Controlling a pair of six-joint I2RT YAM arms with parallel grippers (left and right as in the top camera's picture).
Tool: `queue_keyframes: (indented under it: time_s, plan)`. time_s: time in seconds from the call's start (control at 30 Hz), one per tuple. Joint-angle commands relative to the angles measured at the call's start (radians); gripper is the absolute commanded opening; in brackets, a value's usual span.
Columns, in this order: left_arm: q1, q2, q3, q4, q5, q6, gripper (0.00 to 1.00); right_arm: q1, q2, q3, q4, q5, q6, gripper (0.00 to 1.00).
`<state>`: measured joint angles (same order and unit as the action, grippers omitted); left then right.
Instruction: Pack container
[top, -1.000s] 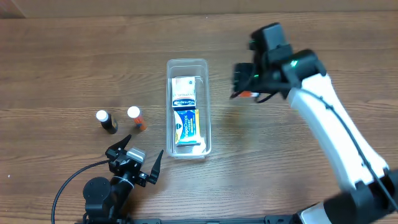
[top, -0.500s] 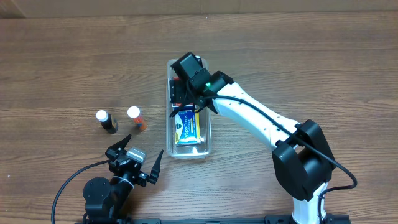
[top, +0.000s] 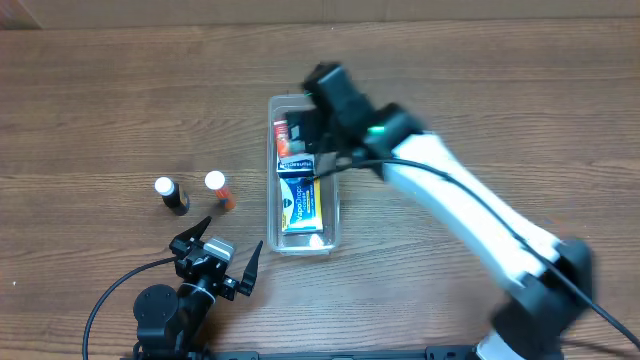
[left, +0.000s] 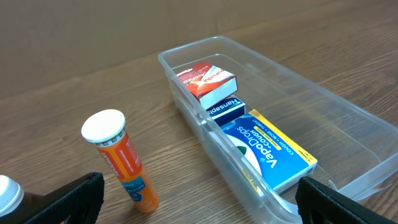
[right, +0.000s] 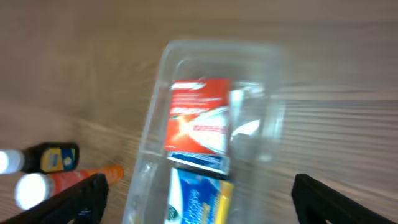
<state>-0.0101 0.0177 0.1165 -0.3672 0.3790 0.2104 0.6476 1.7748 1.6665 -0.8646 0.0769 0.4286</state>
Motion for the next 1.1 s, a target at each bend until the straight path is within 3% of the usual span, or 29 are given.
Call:
queue_keyframes:
  time_s: [0.0, 0.17, 0.3, 0.53, 0.67, 0.77, 0.87, 1.07]
  plan:
    - [0.01, -0.006, -0.007, 0.005, 0.006, 0.011, 1.0, -0.166, -0.182, 0.044, -0.097, 0.068, -0.006, 1.0]
    - [0.01, -0.006, -0.007, 0.005, 0.006, 0.011, 1.0, -0.504, -0.255, 0.044, -0.284, -0.023, -0.006, 1.0]
    - [0.01, -0.006, -0.007, 0.005, 0.006, 0.011, 1.0, -0.684, -0.242, 0.041, -0.373, -0.13, -0.006, 1.0]
    - [0.01, -0.006, -0.011, 0.066, 0.027, 0.022, 1.0, -0.749, -0.241, 0.041, -0.38, -0.143, -0.006, 1.0]
    - [0.01, -0.006, 0.032, 0.131, -0.05, -0.131, 1.0, -0.749, -0.241, 0.041, -0.38, -0.143, -0.006, 1.0]
    - [0.01, 0.038, 0.195, 0.086, -0.296, -0.205, 1.0, -0.749, -0.241, 0.041, -0.38, -0.143, -0.006, 1.0]
    - [0.01, 0.226, 0.425, -0.04, -0.497, -0.213, 1.0, -0.749, -0.241, 0.041, -0.379, -0.143, -0.007, 1.0]
    - [0.021, 0.783, 0.922, -0.303, -0.537, -0.17, 1.0, -0.749, -0.241, 0.041, -0.379, -0.143, -0.006, 1.0]
